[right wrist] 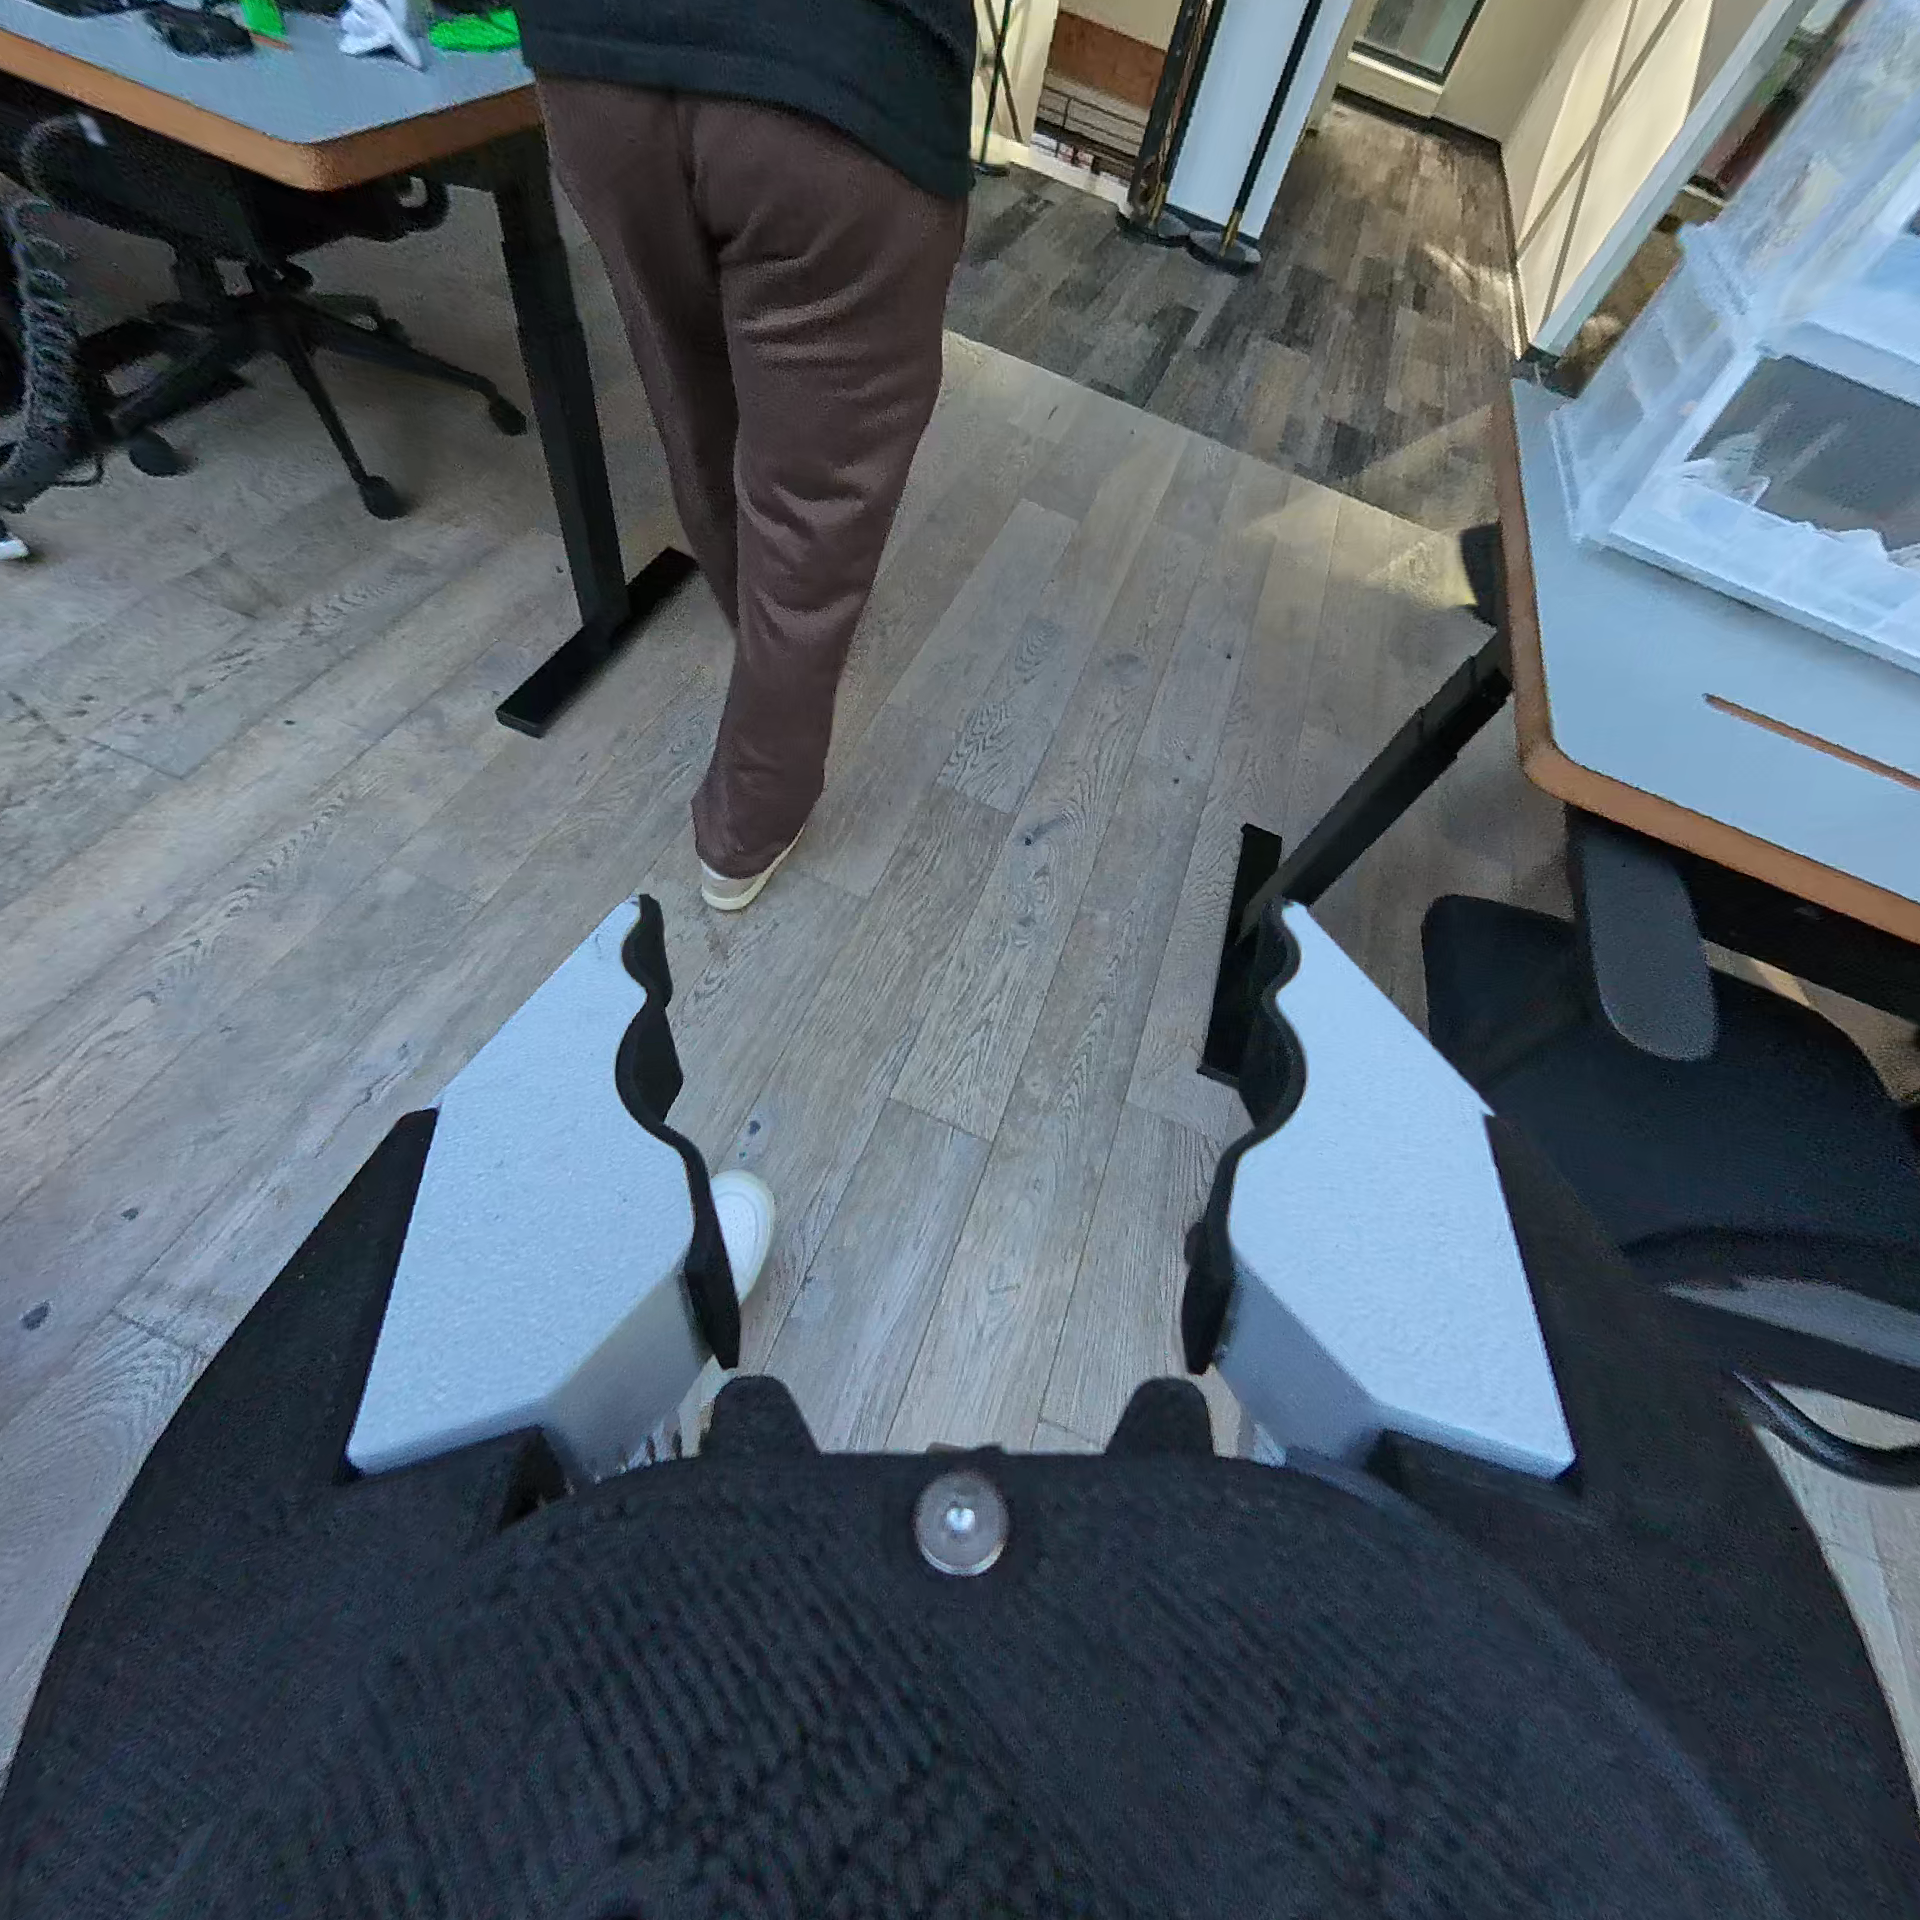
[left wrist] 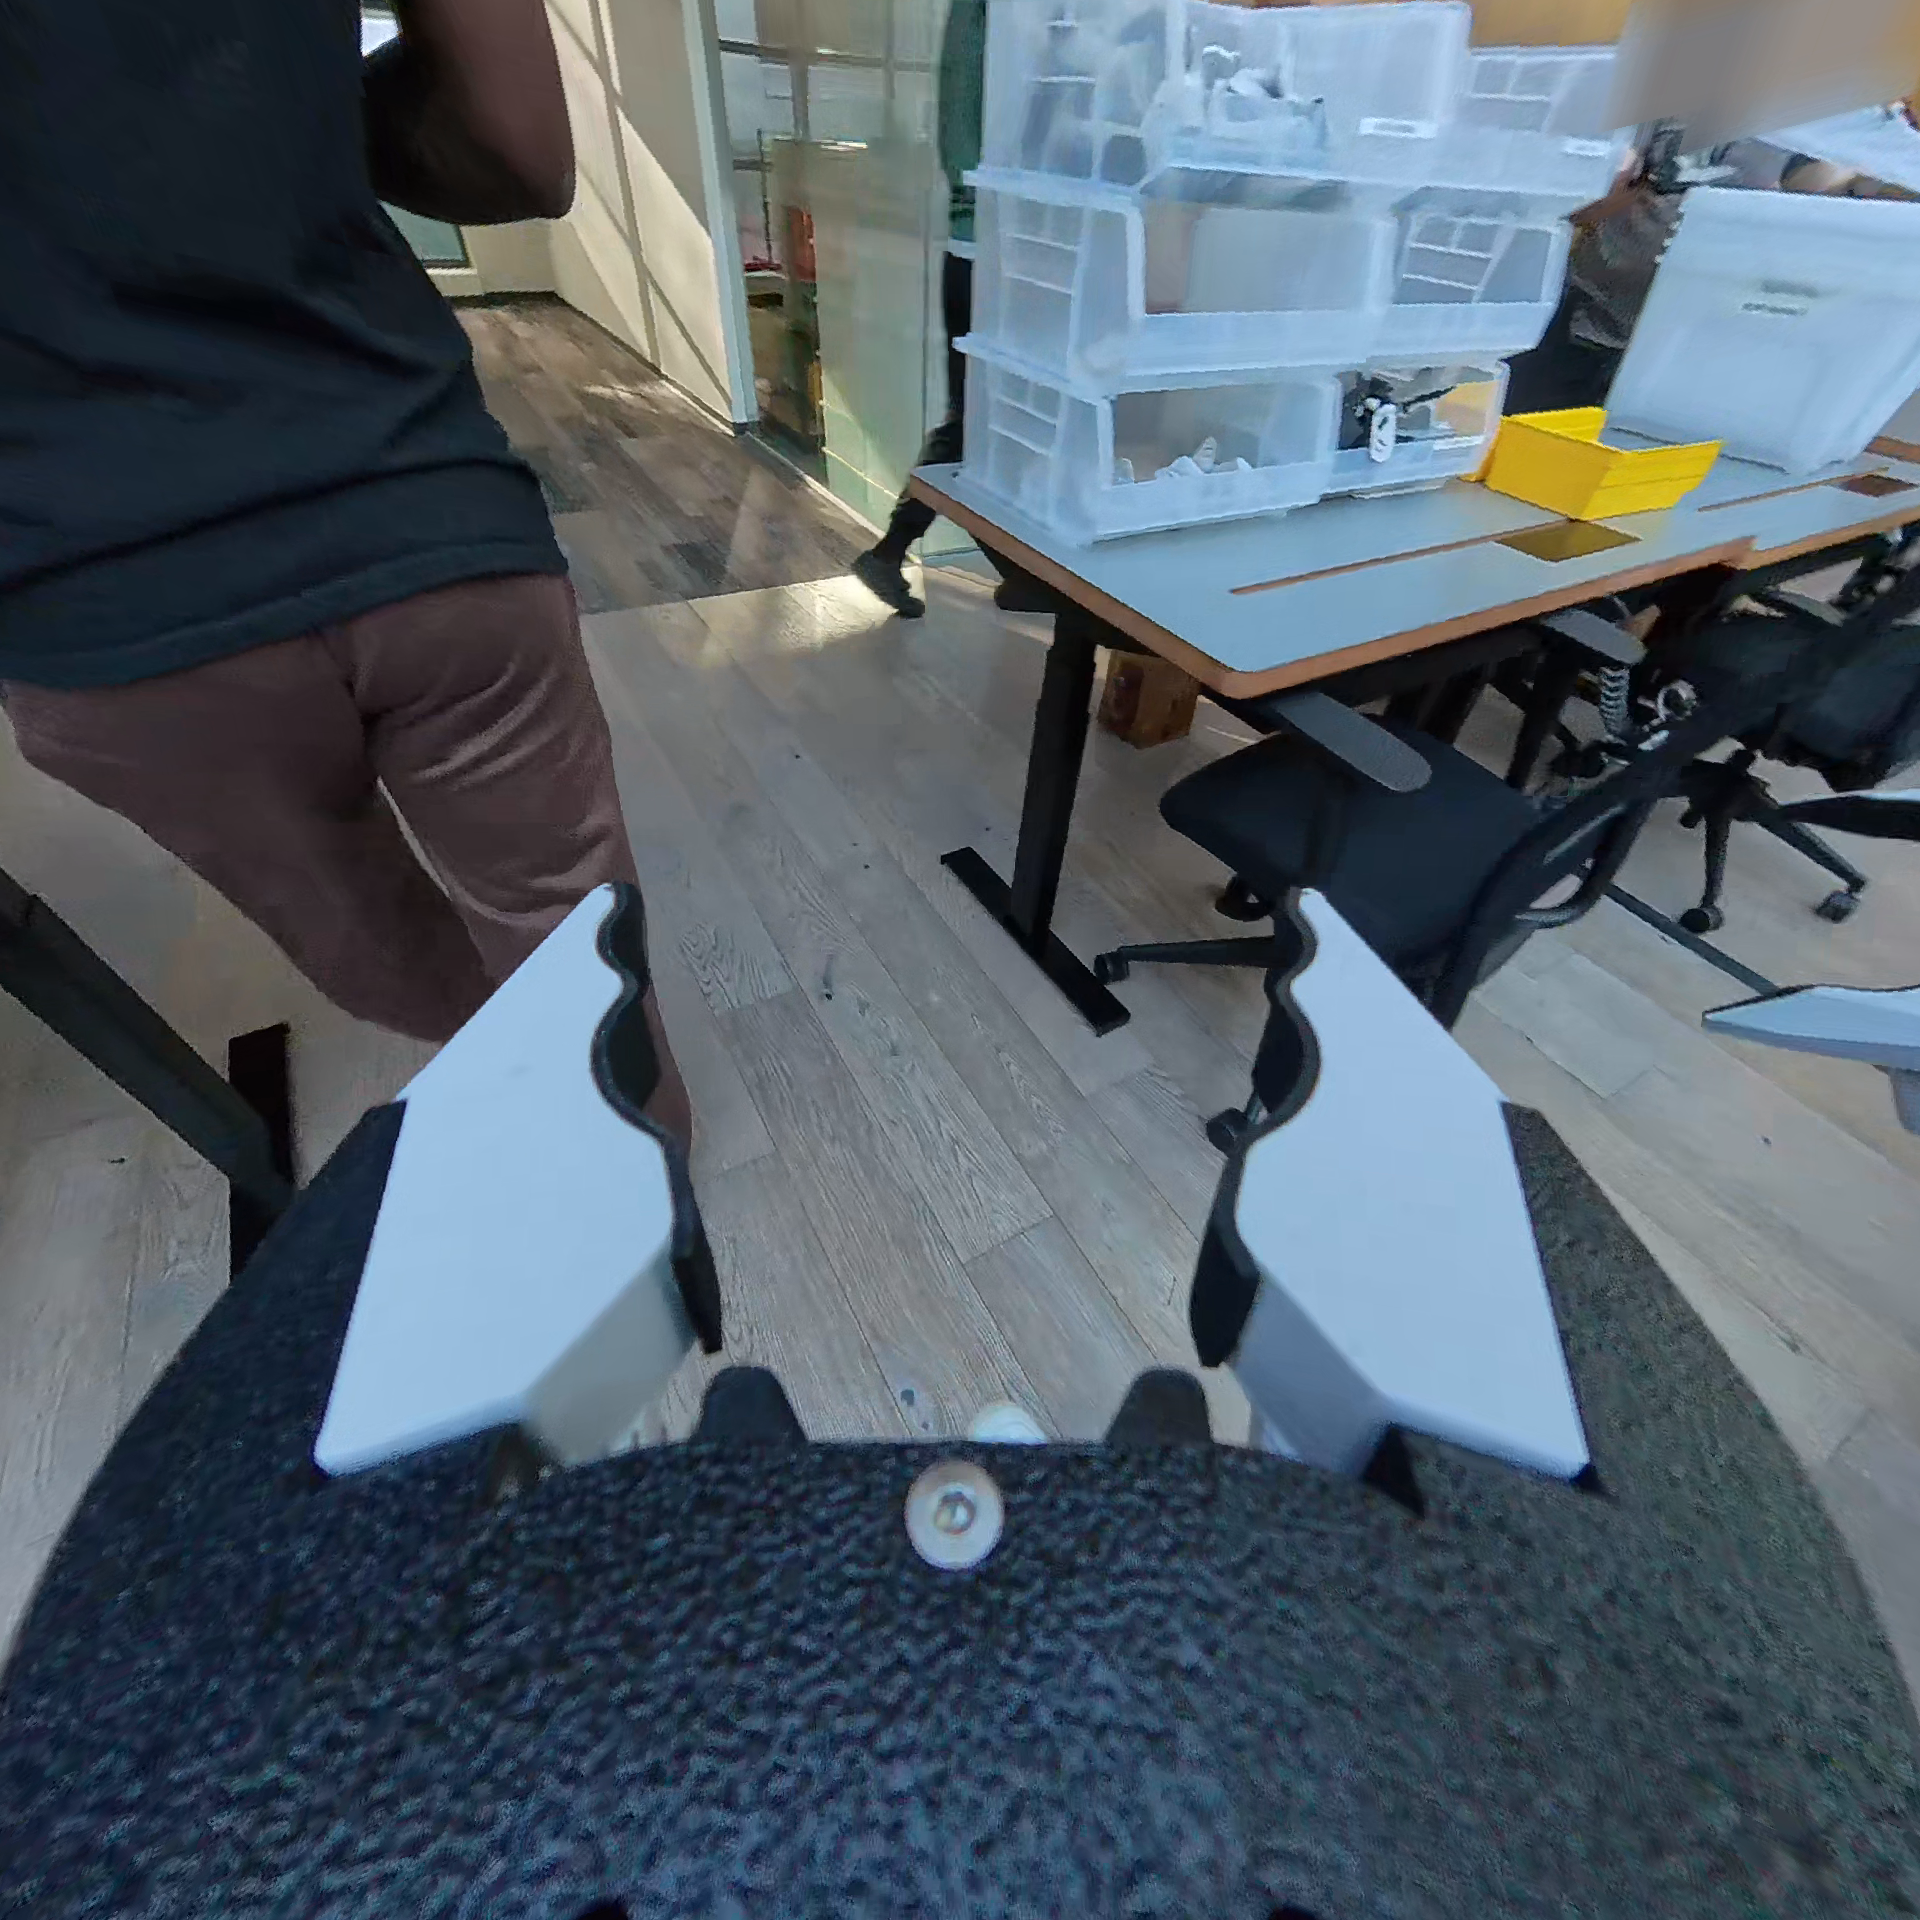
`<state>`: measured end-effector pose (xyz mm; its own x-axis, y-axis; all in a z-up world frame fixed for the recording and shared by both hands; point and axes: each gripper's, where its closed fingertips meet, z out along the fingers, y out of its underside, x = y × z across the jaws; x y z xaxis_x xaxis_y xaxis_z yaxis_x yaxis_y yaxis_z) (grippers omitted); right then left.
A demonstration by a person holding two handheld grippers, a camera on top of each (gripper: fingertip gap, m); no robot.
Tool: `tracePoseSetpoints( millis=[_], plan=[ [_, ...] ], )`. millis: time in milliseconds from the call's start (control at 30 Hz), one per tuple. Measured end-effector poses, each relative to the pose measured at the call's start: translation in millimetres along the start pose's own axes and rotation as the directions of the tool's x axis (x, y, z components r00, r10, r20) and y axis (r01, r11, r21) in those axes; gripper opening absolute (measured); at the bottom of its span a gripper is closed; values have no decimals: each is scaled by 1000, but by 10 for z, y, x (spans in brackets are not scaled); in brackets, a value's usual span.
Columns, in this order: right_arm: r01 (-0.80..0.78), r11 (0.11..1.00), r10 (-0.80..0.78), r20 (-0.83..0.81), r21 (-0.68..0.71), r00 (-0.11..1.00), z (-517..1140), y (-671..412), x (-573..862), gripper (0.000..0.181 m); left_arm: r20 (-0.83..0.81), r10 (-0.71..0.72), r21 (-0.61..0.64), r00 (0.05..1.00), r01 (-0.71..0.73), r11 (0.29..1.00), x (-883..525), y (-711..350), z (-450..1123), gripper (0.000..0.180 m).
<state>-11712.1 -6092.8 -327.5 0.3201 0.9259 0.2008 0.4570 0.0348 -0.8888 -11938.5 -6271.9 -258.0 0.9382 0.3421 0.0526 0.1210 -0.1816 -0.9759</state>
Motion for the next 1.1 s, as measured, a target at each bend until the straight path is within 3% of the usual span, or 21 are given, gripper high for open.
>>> tracePoseSetpoints(
  millis=[133,233,367,467,600,733,933,1100],
  plan=[
    [-66,996,54,174,67,983,1436,-431,54,111,140,-62,10,988,61,998,-888,20,781,114],
    [-85,992,55,289,91,956,2721,-1042,141,117,265,-50,-70,963,71,995,-1537,40,1282,113],
    [40,976,-123,391,213,912,4113,-2220,170,119,299,-7,-87,954,34,996,-2226,-242,1969,112],
    [172,966,-232,358,191,905,5014,-2724,371,118,320,-29,-99,947,64,993,-2782,-424,2579,109],
    [114,965,-213,450,236,867,6028,-3163,407,116,321,-27,-60,947,49,997,-3585,-659,3512,109],
    [177,955,-269,445,237,854,7303,-3661,557,116,302,1,-42,953,13,999,-4613,-794,4611,110],
    [42,963,-135,339,267,931,9190,-4854,1171,106,285,-129,64,950,116,991,-6420,-1488,6371,108],
    [68,982,-119,295,179,948,10422,-5150,1640,94,261,-128,114,957,101,988,-7738,-2259,7559,106]
  ],
)
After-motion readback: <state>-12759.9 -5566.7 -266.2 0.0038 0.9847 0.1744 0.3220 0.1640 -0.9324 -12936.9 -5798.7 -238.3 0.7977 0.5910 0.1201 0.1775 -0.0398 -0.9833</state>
